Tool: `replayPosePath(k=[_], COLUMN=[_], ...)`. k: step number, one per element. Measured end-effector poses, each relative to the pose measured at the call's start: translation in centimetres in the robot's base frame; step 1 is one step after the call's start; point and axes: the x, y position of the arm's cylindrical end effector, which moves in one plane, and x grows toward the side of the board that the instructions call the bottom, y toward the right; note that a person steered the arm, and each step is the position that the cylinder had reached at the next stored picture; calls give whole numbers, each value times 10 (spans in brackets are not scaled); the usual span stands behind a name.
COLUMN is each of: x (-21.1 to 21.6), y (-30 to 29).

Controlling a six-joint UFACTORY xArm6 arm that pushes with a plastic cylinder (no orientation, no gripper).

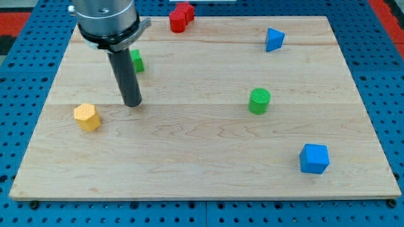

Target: Slide the yellow hexagon towards the bottom left

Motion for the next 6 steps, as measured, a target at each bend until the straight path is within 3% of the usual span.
replayPosePath(k=[3, 5, 6], x=[14, 61, 60], y=[-61, -61, -46])
